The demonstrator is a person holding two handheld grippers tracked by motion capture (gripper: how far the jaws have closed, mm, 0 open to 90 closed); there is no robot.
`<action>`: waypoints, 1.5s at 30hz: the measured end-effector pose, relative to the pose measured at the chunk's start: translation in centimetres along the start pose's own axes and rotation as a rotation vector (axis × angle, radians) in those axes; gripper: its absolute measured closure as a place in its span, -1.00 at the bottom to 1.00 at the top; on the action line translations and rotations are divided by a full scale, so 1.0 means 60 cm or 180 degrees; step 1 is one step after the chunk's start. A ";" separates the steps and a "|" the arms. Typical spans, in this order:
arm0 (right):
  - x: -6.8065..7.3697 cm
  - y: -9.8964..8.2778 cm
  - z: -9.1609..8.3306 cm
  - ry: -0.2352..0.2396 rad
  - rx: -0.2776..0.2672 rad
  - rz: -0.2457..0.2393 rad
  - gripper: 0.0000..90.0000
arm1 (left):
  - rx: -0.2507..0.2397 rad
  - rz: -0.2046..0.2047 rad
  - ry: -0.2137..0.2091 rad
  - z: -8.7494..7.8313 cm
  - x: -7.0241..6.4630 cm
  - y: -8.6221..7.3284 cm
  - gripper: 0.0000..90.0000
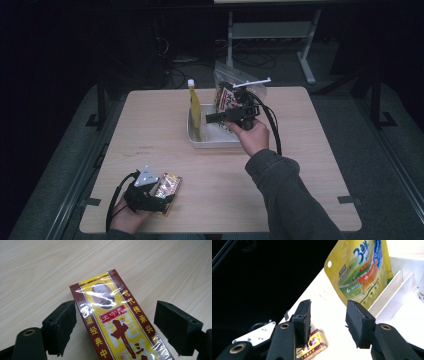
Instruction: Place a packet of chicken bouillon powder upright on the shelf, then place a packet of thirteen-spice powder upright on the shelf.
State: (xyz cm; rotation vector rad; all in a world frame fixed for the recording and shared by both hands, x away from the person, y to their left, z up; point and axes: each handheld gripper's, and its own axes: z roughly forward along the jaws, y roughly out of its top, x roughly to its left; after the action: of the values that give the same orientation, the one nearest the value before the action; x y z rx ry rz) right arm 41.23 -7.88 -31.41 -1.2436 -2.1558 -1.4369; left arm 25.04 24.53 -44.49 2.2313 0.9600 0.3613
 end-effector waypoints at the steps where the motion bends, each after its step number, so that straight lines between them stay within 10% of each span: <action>1: 0.000 -0.002 -0.001 -0.0009 0.0003 -0.0015 0.20 | 0.0009 -0.0009 0.0009 0.001 0.000 0.000 -0.64; 45: -0.029 -0.042 0.004 -0.0085 0.0135 0.0020 0.11 | 0.0027 -0.0025 0.0022 0.002 -0.001 0.004 -0.67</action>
State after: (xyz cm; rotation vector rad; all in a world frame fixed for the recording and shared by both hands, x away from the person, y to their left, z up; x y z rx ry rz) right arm 40.37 -8.93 -34.16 -1.2606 -2.1859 -1.3723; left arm 25.18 24.27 -44.44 2.2346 0.9755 0.3623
